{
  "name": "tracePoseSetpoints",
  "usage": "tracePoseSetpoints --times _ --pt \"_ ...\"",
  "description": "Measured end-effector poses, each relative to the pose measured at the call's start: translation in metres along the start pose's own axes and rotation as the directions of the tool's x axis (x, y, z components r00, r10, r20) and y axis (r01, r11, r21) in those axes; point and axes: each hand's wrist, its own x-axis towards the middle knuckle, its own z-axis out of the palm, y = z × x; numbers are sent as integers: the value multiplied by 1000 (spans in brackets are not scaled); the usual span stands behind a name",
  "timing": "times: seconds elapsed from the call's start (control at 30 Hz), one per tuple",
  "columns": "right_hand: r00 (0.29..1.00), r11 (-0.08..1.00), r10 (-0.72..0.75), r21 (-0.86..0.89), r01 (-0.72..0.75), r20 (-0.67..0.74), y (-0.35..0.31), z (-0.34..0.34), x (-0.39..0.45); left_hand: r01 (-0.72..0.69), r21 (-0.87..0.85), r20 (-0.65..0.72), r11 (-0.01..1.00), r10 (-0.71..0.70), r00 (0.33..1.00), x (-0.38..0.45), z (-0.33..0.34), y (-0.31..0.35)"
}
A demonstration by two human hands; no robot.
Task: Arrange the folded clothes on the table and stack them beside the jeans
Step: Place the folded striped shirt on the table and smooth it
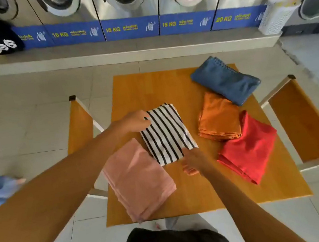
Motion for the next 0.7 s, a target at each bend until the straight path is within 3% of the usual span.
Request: tracePoseSetpoints --times 0.1,0.23,0.37,0.53,0.7 --pt "993 996 65 65 -59 -95 8 11 15 78 -63 -32 995 -80 996 24 2 1" --pt "957 992 -19 117 55 -290 -6 17 21 126 -71 -48 990 -129 990 57 7 9" --pt "934 982 -55 149 114 -353 -29 7 33 197 -194 -75 961 -215 974 84 16 11" --pt "908 993 -26 93 71 -418 -76 -9 62 377 -430 -224 820 -501 836 110 47 -19" --pt "922 994 0 98 41 -387 -113 -18 106 468 -558 -175 685 -648 741 104 63 -18"
